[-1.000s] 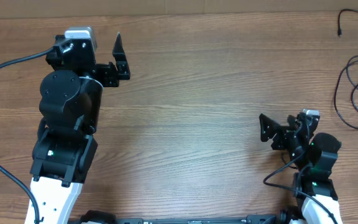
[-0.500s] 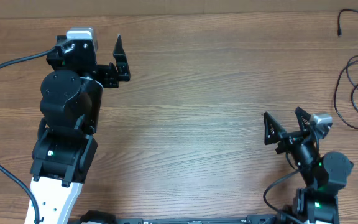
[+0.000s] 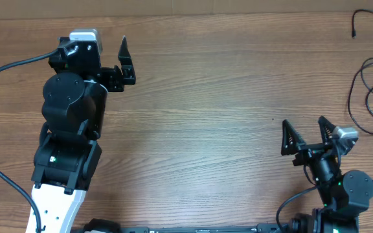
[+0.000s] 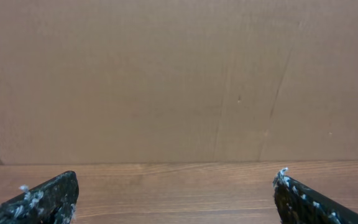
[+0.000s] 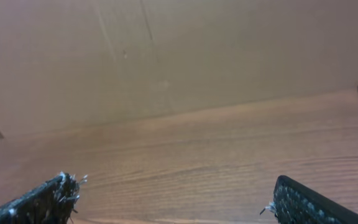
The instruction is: Untangle cables
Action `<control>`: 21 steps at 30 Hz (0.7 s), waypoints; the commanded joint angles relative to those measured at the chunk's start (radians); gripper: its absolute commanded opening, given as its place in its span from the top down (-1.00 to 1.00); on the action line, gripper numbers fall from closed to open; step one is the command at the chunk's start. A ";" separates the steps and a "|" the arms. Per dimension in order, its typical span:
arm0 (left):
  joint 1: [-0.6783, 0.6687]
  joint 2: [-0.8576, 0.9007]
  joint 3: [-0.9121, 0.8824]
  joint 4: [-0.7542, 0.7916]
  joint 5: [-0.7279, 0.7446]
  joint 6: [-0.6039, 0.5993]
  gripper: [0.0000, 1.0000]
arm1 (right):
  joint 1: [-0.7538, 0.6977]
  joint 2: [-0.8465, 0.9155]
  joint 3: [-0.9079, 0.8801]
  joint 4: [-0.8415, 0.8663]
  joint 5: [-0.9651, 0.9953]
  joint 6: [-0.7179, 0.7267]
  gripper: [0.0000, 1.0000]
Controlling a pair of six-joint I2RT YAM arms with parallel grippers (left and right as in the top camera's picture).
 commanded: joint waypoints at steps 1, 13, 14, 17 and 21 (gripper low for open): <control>-0.002 0.003 -0.010 -0.004 0.000 0.023 -1.00 | -0.004 -0.009 0.064 -0.057 0.083 -0.012 -1.00; -0.002 0.003 -0.010 -0.018 -0.026 0.023 -1.00 | -0.003 -0.010 0.068 -0.115 0.129 -0.029 -1.00; -0.002 0.003 -0.010 -0.018 -0.026 0.023 -1.00 | -0.003 -0.010 0.068 -0.115 0.136 -0.028 -1.00; -0.002 0.003 -0.010 -0.017 -0.026 0.023 -1.00 | -0.003 -0.009 0.068 -0.115 0.136 -0.028 -1.00; -0.002 0.003 -0.010 -0.017 -0.026 0.023 -1.00 | -0.003 -0.009 0.068 -0.151 0.136 -0.028 -1.00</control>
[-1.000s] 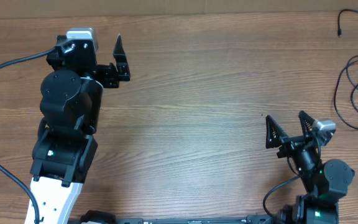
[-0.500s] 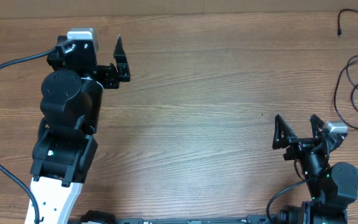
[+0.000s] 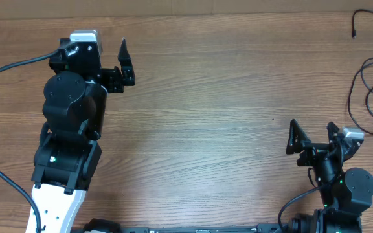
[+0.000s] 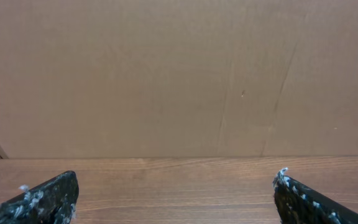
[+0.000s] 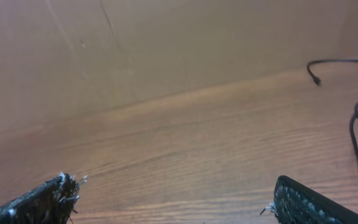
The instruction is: Untangle cables
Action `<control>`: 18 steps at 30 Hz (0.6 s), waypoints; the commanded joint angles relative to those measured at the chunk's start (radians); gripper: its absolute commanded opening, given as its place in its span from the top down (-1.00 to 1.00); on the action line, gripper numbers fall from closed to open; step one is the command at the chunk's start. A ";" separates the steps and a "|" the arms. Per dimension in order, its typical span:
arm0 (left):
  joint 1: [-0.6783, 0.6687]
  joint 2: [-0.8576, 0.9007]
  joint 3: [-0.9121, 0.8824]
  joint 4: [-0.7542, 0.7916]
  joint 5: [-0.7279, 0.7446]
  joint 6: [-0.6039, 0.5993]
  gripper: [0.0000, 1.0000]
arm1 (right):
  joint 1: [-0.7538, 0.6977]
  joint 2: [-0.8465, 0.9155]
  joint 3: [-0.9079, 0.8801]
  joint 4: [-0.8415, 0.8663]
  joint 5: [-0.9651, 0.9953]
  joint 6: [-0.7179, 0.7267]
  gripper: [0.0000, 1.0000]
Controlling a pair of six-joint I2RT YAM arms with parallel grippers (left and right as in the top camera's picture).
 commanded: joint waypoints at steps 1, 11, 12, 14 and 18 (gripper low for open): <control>-0.002 0.003 -0.010 0.003 -0.013 0.023 -1.00 | -0.003 -0.008 0.027 -0.032 0.014 -0.005 -1.00; -0.002 0.003 -0.010 0.003 -0.013 0.023 -1.00 | -0.003 -0.008 0.027 -0.181 0.039 -0.005 -1.00; -0.002 0.003 -0.010 0.002 -0.013 0.023 -1.00 | -0.003 -0.008 0.027 -0.209 0.045 -0.005 -0.99; -0.002 0.003 -0.010 0.002 -0.013 0.023 -1.00 | -0.003 -0.008 0.027 -0.249 0.045 -0.005 -1.00; -0.002 0.003 -0.010 0.001 -0.013 0.023 -1.00 | -0.003 -0.008 0.027 -0.317 0.045 -0.005 -1.00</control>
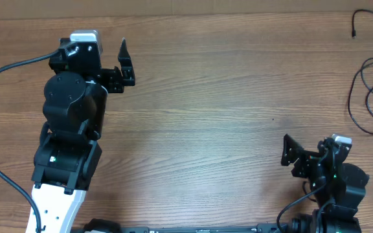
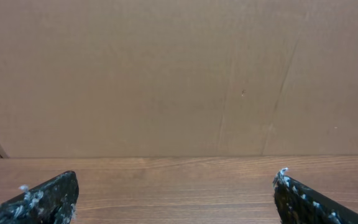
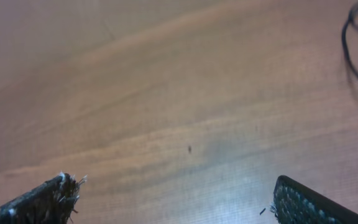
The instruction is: Untangle cables
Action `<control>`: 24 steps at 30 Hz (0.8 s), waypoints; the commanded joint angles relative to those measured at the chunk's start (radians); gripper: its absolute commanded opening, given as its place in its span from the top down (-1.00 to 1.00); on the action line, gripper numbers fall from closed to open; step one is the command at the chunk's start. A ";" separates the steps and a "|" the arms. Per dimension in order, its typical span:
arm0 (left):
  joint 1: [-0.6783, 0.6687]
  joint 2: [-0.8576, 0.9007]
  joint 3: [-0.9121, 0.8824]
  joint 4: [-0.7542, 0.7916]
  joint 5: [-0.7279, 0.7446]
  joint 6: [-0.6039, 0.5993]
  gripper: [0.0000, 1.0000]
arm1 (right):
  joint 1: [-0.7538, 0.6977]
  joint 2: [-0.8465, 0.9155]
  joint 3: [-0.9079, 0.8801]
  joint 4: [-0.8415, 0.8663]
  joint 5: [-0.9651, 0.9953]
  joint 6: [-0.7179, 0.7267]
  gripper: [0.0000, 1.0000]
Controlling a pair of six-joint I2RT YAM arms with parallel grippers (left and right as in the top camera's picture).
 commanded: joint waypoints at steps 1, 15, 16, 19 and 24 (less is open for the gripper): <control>-0.002 0.003 -0.010 0.004 -0.013 0.023 -1.00 | -0.004 -0.008 0.025 -0.022 0.014 -0.005 -1.00; -0.002 0.003 -0.010 -0.019 -0.013 0.023 -1.00 | -0.004 -0.008 0.025 -0.310 0.070 -0.027 -1.00; -0.002 0.003 -0.010 -0.024 -0.014 0.023 -1.00 | -0.004 -0.008 0.025 -0.321 0.070 -0.027 -1.00; -0.002 0.003 -0.010 -0.030 -0.013 0.023 -1.00 | -0.004 -0.008 0.025 -0.332 0.070 -0.027 -1.00; -0.002 0.003 -0.010 -0.026 -0.002 0.023 -1.00 | -0.004 -0.008 0.025 -0.332 0.070 -0.027 -0.99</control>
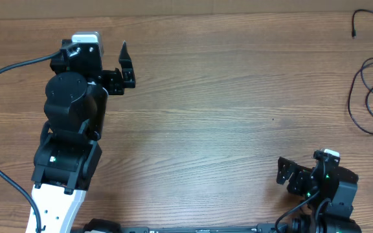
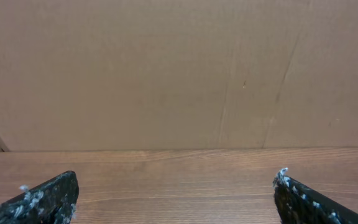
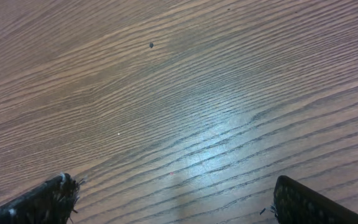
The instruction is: Untangle cables
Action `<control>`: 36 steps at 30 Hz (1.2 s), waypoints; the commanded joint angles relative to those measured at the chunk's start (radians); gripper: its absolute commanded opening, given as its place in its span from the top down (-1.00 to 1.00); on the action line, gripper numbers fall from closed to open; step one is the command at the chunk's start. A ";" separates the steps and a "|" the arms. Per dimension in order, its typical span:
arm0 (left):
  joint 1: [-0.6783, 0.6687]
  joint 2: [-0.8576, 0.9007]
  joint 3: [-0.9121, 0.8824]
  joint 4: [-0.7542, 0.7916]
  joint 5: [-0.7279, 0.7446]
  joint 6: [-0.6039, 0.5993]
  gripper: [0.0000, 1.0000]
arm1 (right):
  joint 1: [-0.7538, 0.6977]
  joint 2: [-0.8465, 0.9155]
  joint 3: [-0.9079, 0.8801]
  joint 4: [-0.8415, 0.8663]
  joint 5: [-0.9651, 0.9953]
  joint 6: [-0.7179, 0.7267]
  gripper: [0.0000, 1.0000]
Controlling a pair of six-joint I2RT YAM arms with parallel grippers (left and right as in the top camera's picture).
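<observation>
Black cables lie in loose loops (image 1: 362,97) at the table's right edge, and another cable end (image 1: 355,23) lies at the far right corner. No wrist view shows them. My left gripper (image 1: 124,65) is open at the far left, facing the cardboard back wall; its fingertips (image 2: 64,186) stand wide apart with nothing between them. My right gripper (image 1: 296,176) is open low at the near right, well short of the cables. It is tilted down at bare wood, and its fingertips (image 3: 61,190) hold nothing.
A cardboard wall (image 2: 179,74) closes the far side of the wooden table (image 1: 225,110). The left arm's own black cable (image 1: 5,68) runs off the left edge. The right arm's base sits at the near edge.
My right gripper has drawn back toward the near edge and tilted further down; its wrist view now holds only wood, with the cable gone from it. The left arm has barely moved.
My right gripper stood open at the near right, facing the back wall. Then it had turned right, with cables in its wrist view. Then it had tilted down toward the table, and now sits folded back near its base. The left gripper stayed open throughout. The cables have not moved.
</observation>
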 commanded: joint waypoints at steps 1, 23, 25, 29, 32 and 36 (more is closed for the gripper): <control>-0.002 0.003 -0.010 0.004 -0.003 0.023 -1.00 | -0.004 -0.008 0.024 0.005 0.010 -0.005 -1.00; 0.013 0.019 -0.031 0.074 0.124 -0.076 -1.00 | -0.004 -0.008 0.024 0.004 0.010 -0.005 -1.00; 0.013 0.019 -0.063 0.192 0.133 -0.092 -1.00 | -0.004 -0.008 0.024 0.004 0.010 -0.005 -1.00; 0.013 -0.010 -0.203 0.450 0.132 -0.169 -0.99 | -0.004 -0.008 0.024 0.004 0.010 -0.005 -1.00; 0.013 -0.065 -0.374 0.628 0.133 -0.223 -1.00 | -0.004 -0.008 0.024 0.004 0.010 -0.005 -1.00; 0.013 -0.193 -0.624 0.800 0.119 -0.233 -1.00 | -0.004 -0.008 0.024 0.004 0.010 -0.005 -1.00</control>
